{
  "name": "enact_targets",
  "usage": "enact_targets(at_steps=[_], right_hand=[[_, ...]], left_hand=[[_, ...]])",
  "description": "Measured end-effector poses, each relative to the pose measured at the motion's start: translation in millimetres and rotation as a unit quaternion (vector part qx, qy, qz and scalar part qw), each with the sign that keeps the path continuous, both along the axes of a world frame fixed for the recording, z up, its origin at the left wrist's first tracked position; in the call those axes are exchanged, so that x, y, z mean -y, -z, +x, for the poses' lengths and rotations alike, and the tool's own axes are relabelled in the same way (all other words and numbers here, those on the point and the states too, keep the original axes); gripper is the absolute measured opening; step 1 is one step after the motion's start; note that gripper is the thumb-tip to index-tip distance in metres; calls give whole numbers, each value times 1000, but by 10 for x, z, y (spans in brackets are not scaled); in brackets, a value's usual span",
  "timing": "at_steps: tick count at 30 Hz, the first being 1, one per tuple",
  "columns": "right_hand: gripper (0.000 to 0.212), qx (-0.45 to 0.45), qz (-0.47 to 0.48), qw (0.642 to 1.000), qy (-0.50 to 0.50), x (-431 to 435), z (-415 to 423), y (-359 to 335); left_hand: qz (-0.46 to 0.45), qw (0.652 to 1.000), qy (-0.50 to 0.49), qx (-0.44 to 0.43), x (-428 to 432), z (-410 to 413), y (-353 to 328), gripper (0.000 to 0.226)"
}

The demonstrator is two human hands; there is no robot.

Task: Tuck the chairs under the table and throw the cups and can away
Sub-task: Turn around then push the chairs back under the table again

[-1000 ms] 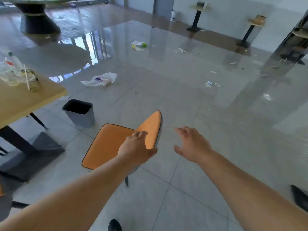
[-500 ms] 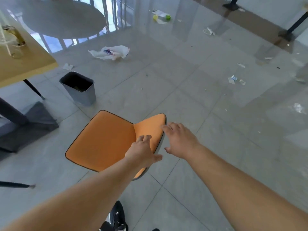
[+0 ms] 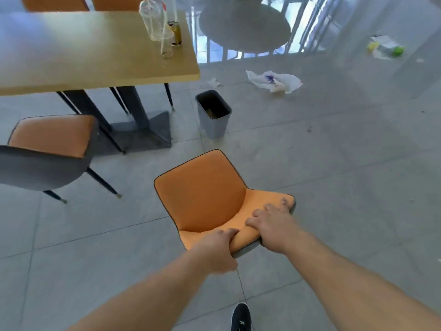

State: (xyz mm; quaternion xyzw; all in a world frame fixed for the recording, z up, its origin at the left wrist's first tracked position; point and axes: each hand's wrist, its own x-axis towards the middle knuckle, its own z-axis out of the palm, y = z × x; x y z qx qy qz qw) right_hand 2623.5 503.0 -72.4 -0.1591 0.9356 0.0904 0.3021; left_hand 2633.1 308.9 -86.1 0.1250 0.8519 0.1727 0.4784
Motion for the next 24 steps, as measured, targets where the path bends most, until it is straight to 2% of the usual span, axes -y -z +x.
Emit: enact_targets(at_steps=[5, 12, 18, 24], right_hand=[[45, -14, -44, 999, 2, 570, -474, -5], [45, -29, -99, 994, 33, 2089, -1301, 27], [43, -32, -96, 994, 47, 3341, -2022, -68], [34, -53, -100, 992, 55, 3854, -2765, -61]], left_hand=[[3, 994, -90, -61, 579, -312, 18, 77], [-48, 973, -137, -177, 2056, -1104, 47, 64], [-37, 970, -150, -187, 3303, -1924, 63, 61], [-32, 972, -127, -196, 3843, -2743, 43, 66]])
